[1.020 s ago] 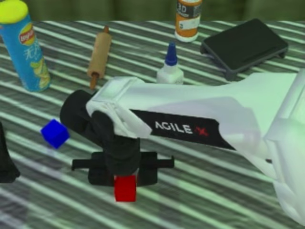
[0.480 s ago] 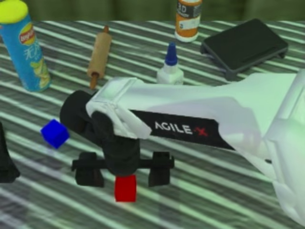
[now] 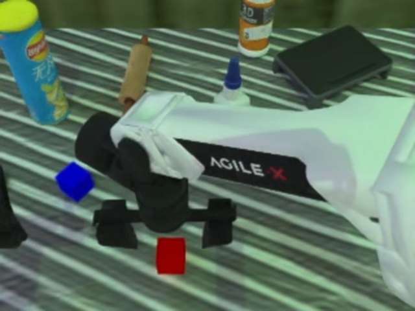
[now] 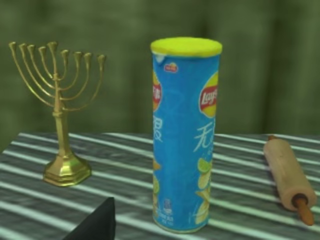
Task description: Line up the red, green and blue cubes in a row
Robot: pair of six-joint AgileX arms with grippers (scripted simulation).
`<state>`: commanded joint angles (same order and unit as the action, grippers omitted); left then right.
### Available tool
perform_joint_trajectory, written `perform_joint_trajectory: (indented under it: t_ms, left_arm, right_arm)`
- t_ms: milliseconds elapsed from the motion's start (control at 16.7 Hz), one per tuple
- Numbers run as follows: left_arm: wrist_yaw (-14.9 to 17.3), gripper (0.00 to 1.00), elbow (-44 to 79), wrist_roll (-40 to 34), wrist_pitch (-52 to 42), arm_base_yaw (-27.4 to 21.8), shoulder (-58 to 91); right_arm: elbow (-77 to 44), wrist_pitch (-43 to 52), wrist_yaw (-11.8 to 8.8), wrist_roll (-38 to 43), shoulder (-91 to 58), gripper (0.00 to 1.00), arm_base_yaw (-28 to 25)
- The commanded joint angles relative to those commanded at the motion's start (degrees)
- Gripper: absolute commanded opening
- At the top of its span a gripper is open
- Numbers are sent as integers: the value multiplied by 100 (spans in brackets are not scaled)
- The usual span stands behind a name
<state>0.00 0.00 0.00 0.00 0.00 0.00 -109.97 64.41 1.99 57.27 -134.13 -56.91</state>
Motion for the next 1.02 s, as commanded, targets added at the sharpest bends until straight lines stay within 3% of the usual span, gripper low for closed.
perform_joint_trajectory:
  t_ms: [300, 660, 840, 1020]
  left_arm:
    - [0, 100, 0, 0, 0, 0, 0]
    - [0, 100, 0, 0, 0, 0, 0]
    - [0, 100, 0, 0, 0, 0, 0]
    - [0, 100, 0, 0, 0, 0, 0]
  right_arm:
    - [-695, 923, -16, 10, 214, 100, -34]
    - [-696, 930, -16, -68, 214, 100, 63]
    - [-602, 879, -24, -629, 253, 100, 509]
    - [-414, 792, -46, -1613, 328, 100, 1295]
